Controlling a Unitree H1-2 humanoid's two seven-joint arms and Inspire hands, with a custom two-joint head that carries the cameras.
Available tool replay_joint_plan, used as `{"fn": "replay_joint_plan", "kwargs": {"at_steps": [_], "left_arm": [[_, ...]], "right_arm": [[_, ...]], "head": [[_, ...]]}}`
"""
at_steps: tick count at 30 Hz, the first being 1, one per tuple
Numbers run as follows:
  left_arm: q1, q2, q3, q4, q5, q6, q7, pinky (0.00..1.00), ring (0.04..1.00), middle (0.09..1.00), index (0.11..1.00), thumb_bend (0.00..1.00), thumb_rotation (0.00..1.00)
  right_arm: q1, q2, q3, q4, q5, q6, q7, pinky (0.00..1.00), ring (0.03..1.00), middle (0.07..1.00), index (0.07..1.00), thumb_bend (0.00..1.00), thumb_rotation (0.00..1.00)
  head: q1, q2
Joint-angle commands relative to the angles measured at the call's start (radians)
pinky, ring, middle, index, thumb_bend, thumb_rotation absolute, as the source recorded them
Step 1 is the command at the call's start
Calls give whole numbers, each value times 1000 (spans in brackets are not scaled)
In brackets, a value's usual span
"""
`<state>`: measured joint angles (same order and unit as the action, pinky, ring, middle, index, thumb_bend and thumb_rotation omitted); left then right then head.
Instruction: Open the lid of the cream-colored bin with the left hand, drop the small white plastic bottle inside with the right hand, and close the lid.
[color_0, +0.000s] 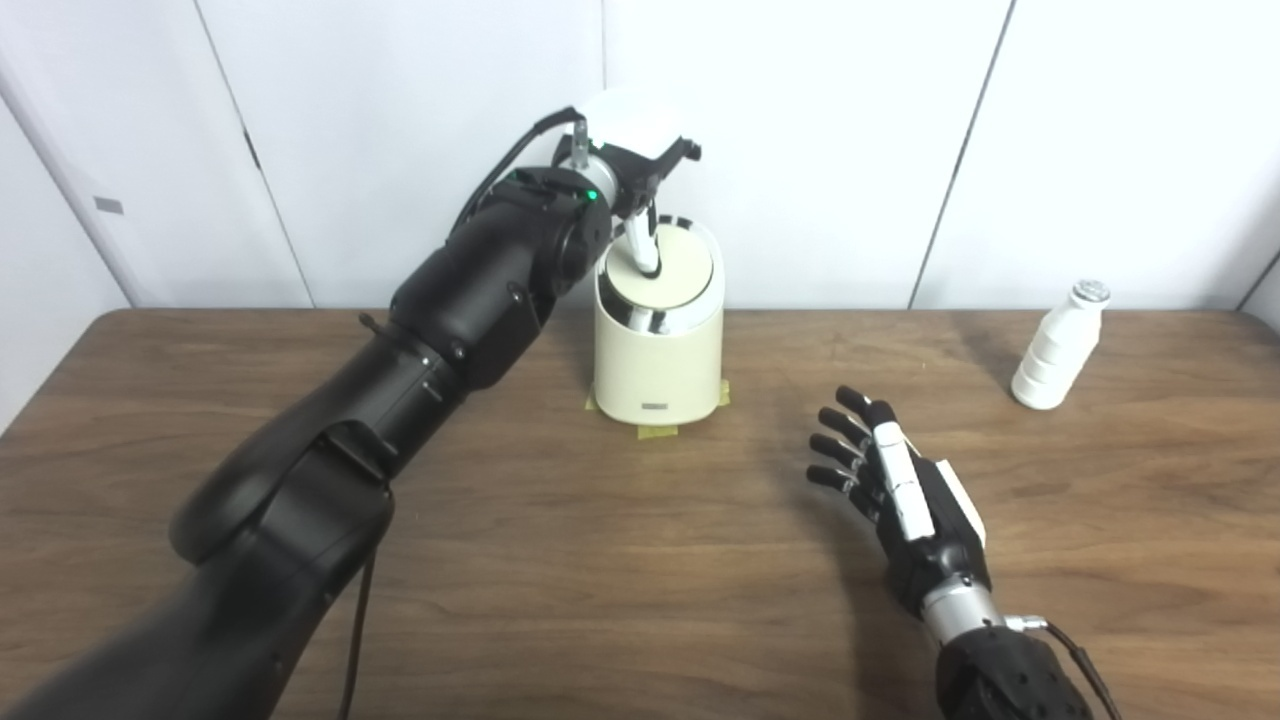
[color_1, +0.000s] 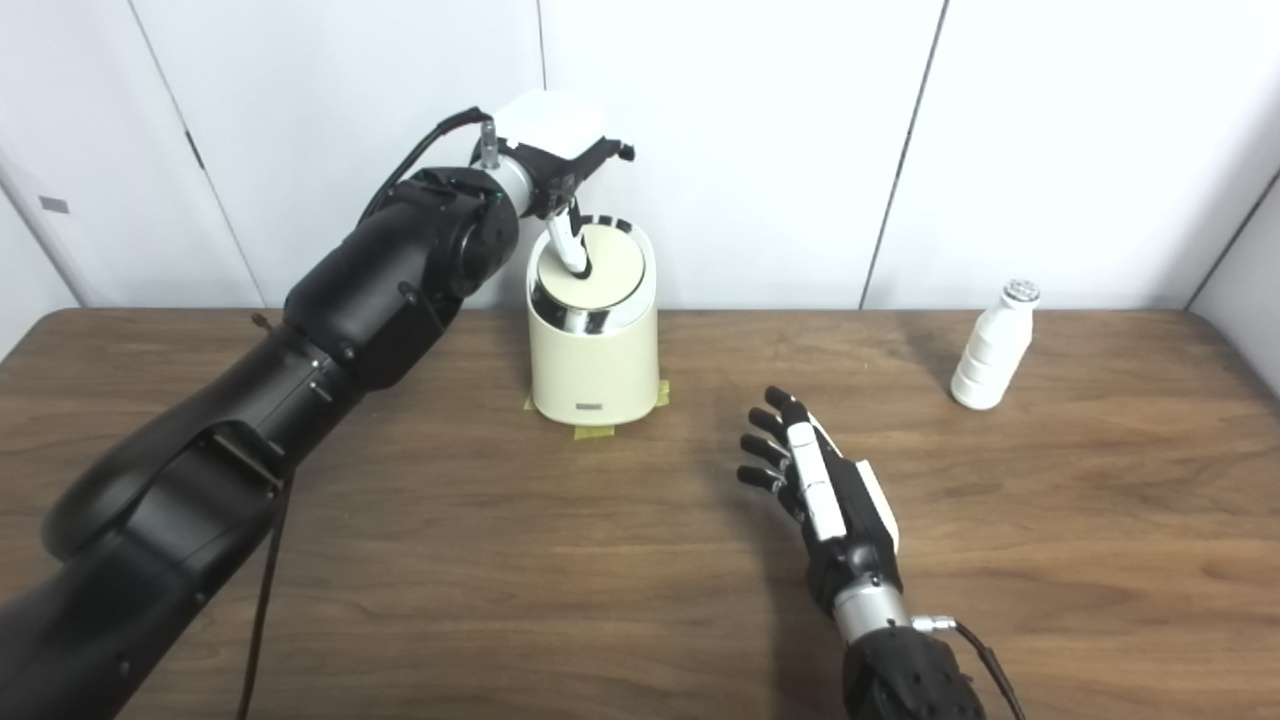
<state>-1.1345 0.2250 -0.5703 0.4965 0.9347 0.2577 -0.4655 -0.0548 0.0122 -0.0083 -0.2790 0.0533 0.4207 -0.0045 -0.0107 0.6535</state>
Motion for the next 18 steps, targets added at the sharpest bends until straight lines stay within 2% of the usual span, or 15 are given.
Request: {"fn": "replay_joint_plan", "kwargs": {"at_steps": [1, 5, 8, 11, 13, 15, 18], "left_arm": [[-67, 31, 25, -53, -3, 16, -21, 870, 928, 926, 883, 999, 66], [-72, 61, 59, -140, -23, 40, -105, 810, 862, 874, 837, 987, 51], [-60, 70, 126, -229, -73, 125, -176, 716, 836, 846, 812, 958, 13], [-28, 81, 205, -309, -131, 189, -201, 719, 844, 861, 804, 931, 1], [7, 88, 253, -349, -169, 203, -186, 732, 840, 862, 805, 891, 0], [61, 92, 295, -376, -201, 190, -136, 716, 814, 837, 804, 783, 100], [144, 85, 345, -398, -239, 172, -49, 636, 757, 798, 795, 664, 222]], "right_arm": [[-34, 5, -3, -45, 6, -12, 0, 736, 827, 867, 893, 549, 900], [-36, 3, 0, -42, 2, -8, 0, 735, 827, 867, 894, 546, 900], [-37, 1, 2, -43, -2, -6, 0, 732, 826, 866, 894, 535, 910], [-37, 1, -3, -44, 6, -5, 2, 734, 831, 870, 891, 540, 900], [-38, -2, -5, -43, 7, -8, 4, 732, 831, 870, 888, 541, 898], [-38, -5, -7, -44, 11, -7, 6, 735, 832, 871, 884, 545, 895], [-35, -7, -12, -49, 17, -2, 8, 737, 831, 872, 878, 552, 885]], "head": [[0, 1], [-4, 1], [-11, 6], [-14, 9], [-15, 11], [-18, 14], [-21, 17]]}}
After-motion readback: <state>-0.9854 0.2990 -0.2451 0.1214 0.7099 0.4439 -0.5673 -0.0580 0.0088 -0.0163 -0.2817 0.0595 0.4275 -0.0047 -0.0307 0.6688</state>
